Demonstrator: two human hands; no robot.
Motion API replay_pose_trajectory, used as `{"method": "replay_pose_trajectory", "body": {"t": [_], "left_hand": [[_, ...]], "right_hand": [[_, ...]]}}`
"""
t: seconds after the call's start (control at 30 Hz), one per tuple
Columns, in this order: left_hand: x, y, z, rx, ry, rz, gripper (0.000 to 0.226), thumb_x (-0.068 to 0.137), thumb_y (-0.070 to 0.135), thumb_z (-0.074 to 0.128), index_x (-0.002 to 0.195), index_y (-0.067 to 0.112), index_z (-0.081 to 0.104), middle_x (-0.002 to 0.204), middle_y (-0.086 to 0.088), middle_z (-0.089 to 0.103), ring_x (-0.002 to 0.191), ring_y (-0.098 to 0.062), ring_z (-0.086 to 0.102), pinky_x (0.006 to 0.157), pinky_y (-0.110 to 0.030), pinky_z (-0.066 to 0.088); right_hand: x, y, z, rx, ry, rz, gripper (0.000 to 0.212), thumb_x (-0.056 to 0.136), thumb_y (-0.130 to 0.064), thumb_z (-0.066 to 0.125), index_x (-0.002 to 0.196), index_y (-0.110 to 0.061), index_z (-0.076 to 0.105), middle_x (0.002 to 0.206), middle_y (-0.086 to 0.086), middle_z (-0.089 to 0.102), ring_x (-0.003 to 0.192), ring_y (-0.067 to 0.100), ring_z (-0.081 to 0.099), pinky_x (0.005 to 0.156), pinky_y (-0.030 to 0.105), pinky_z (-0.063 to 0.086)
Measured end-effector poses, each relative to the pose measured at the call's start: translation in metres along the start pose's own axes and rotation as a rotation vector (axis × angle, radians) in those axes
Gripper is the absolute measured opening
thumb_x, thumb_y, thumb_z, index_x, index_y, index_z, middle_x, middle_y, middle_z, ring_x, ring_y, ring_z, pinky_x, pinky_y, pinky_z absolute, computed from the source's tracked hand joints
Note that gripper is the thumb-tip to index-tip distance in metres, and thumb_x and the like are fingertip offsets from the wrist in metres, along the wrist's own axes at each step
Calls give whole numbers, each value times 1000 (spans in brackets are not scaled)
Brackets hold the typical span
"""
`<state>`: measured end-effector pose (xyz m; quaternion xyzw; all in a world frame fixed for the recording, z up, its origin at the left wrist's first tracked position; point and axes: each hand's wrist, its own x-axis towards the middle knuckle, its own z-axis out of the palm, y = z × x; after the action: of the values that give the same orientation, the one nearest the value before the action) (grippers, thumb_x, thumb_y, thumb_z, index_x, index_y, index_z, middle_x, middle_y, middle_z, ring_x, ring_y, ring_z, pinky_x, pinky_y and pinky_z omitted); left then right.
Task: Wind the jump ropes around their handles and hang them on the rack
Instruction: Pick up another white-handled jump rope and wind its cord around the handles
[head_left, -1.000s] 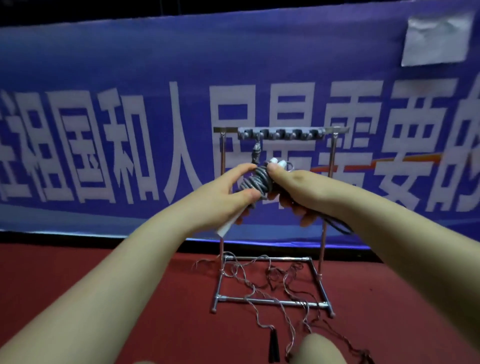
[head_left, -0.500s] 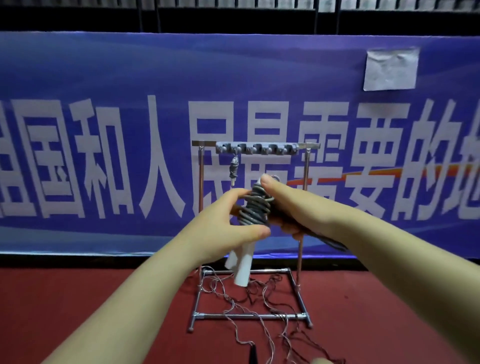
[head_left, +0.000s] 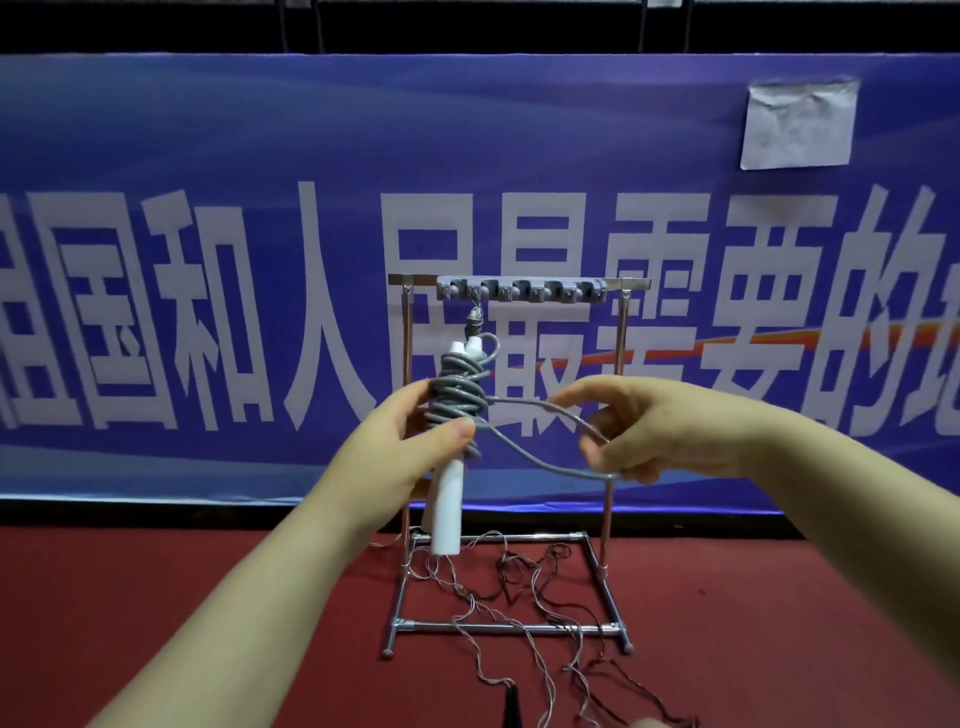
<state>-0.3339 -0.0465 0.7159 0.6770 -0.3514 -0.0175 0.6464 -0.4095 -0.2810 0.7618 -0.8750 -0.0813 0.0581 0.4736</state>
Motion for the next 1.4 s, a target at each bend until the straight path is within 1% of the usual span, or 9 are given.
{"method": "replay_pose_trajectory", "body": {"t": [0.27, 0.37, 0.47, 0.67, 0.73, 0.93, 1.13, 1.27, 1.4], "left_hand": [[1, -6, -4, -108, 10, -45, 22, 92, 17, 53, 109, 29, 61, 85, 8, 70, 77, -11, 67, 62, -24, 53], [-2, -4, -1, -143, -27, -52, 25, 89, 18, 55, 112, 26, 60, 89, 5, 70, 78, -13, 68, 61, -23, 54], [-7, -4, 1, -184, -42, -64, 36, 78, 26, 58, 114, 25, 60, 91, 5, 69, 78, -12, 67, 61, -23, 53], [-14, -8, 5, -338, -22, -156, 40, 71, 27, 58, 110, 20, 62, 86, -1, 66, 73, -15, 63, 58, -23, 52], [-17, -11, 7, -381, -26, -201, 39, 71, 27, 59, 108, 18, 62, 84, -4, 65, 72, -18, 61, 59, -27, 51], [-27, -16, 8, -514, -46, -271, 34, 75, 25, 63, 107, 16, 62, 82, -6, 64, 65, -17, 58, 58, -30, 50], [-35, -24, 8, -600, -23, -298, 43, 73, 27, 60, 114, 13, 58, 75, -3, 64, 58, -16, 54, 43, -24, 48], [-37, -32, 17, -585, -11, -342, 42, 71, 27, 60, 111, 11, 59, 77, -4, 61, 58, -16, 52, 40, -20, 40], [-37, -39, 33, -331, -18, -272, 42, 68, 22, 63, 110, 21, 62, 97, -3, 69, 82, -12, 64, 69, -20, 51]], "right_hand": [[-7, 5, 1, 288, 87, -213, 17, 71, -13, 76, 86, -21, 76, 69, 4, 60, 57, 13, 54, 52, 21, 46], [-8, 8, -4, 351, 20, -311, 40, 53, -36, 91, 87, -21, 77, 77, 2, 69, 61, 13, 64, 55, 20, 52], [-13, 11, -5, 346, -56, -375, 43, 54, -36, 90, 91, -23, 75, 87, 2, 72, 70, 15, 69, 58, 21, 54], [-21, 2, 16, -40, 275, -305, 12, 73, -21, 70, 75, -11, 63, 57, 3, 61, 49, 13, 58, 50, 24, 51], [-19, 2, 19, -104, 360, -298, 20, 86, -20, 67, 68, -16, 58, 54, 1, 49, 48, 13, 44, 49, 25, 40], [-31, -3, 16, -9, 229, -287, 18, 64, -29, 65, 59, -22, 49, 65, 3, 45, 63, 14, 42, 62, 24, 42], [-41, 4, 23, -324, 182, -225, 37, 64, -55, 67, 64, -22, 50, 94, -9, 58, 90, 22, 58, 82, 38, 47], [-36, 13, 41, -93, 208, -321, 26, 71, -45, 67, 60, -26, 53, 113, -18, 64, 111, 1, 58, 91, 29, 42], [-25, 23, 60, 440, -7, -560, 27, 85, -47, 61, 78, -21, 67, 117, 12, 67, 118, 29, 57, 103, 39, 42]]}}
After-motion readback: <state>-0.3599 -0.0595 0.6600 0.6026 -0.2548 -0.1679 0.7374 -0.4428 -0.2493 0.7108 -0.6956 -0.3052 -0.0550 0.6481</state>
